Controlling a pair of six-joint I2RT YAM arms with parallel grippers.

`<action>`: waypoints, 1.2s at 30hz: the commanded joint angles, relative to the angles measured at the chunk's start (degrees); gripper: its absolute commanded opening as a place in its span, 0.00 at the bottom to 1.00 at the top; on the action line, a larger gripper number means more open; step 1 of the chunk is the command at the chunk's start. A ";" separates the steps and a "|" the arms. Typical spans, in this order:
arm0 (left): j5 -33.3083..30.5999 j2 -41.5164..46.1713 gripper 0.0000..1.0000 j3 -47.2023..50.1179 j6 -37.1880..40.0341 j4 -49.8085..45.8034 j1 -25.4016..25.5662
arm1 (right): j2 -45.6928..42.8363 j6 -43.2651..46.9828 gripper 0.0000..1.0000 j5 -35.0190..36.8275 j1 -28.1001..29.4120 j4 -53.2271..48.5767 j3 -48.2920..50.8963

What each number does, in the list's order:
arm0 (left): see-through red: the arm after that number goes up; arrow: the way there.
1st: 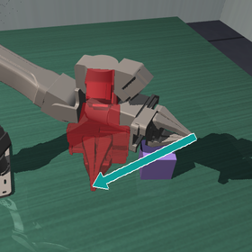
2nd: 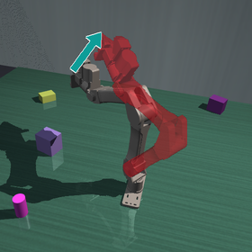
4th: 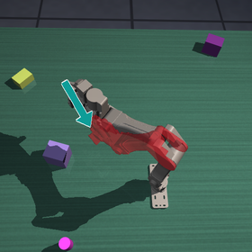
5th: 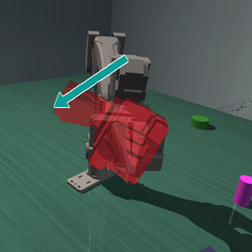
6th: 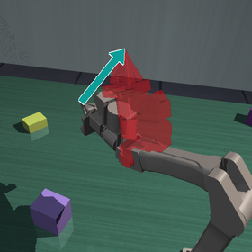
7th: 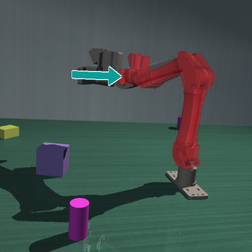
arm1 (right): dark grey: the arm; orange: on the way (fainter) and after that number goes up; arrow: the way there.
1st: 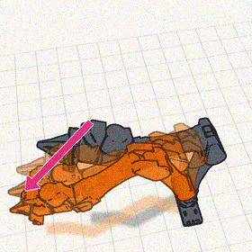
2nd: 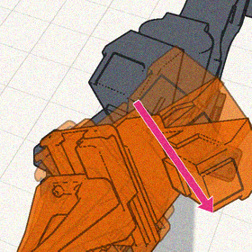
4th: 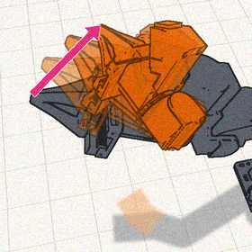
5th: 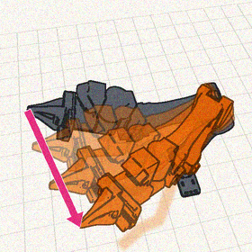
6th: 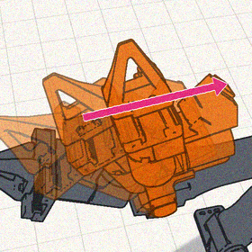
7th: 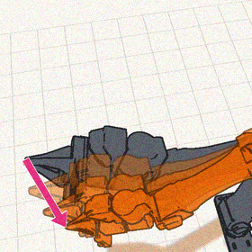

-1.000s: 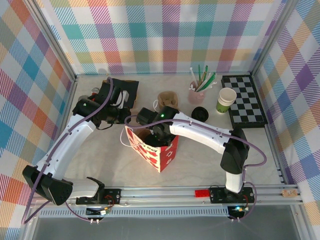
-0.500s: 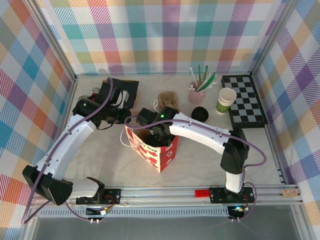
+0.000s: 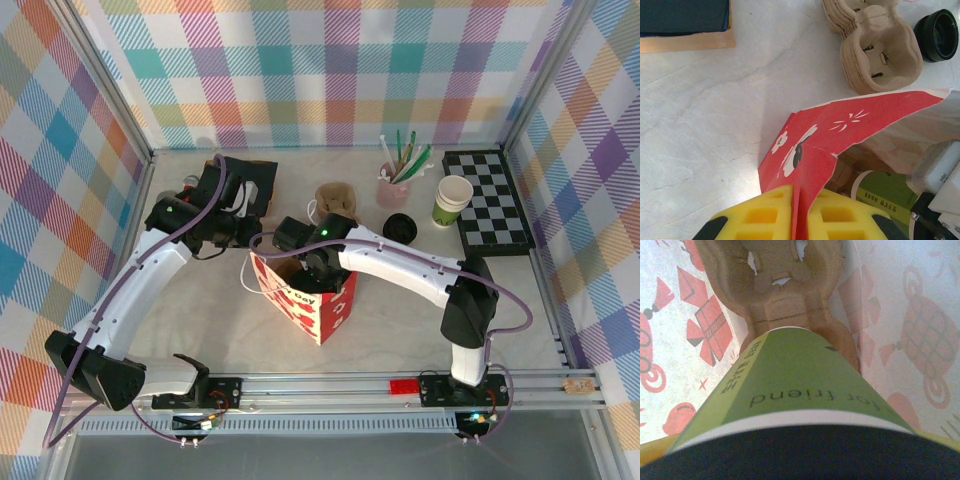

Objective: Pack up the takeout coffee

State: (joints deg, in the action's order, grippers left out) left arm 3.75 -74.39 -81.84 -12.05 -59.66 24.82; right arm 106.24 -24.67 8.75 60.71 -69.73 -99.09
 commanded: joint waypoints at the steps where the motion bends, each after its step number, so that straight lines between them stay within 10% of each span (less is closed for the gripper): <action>1: -0.69 1.18 0.14 -0.39 -0.16 -0.19 -0.74 | 0.38 -0.56 0.42 1.00 -0.36 -1.70 0.14; 36: -1.74 1.09 0.14 -1.48 0.10 -0.58 -0.74 | 0.56 -1.15 0.42 1.71 -0.41 -4.00 -0.23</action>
State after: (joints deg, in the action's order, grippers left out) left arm 2.87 -74.39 -81.95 -12.03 -59.70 24.82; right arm 106.37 -24.88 9.96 60.71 -71.61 -99.09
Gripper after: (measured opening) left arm 0.140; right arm 0.831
